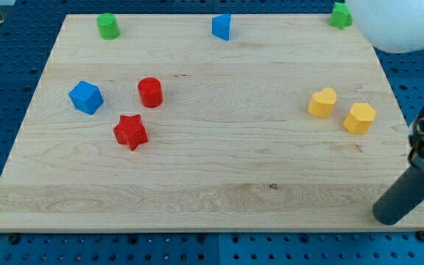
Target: Place the arm to the bottom of the hexagon
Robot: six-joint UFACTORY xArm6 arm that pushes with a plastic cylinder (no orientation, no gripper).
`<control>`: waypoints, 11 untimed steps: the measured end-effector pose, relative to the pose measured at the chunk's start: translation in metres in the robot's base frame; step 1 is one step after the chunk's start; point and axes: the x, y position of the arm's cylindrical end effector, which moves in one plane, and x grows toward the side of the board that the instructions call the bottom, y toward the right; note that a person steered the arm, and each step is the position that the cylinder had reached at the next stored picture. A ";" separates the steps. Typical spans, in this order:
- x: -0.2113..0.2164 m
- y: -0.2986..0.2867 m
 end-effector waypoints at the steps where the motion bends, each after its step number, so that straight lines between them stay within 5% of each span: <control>1: -0.029 0.039; 11: -0.060 -0.009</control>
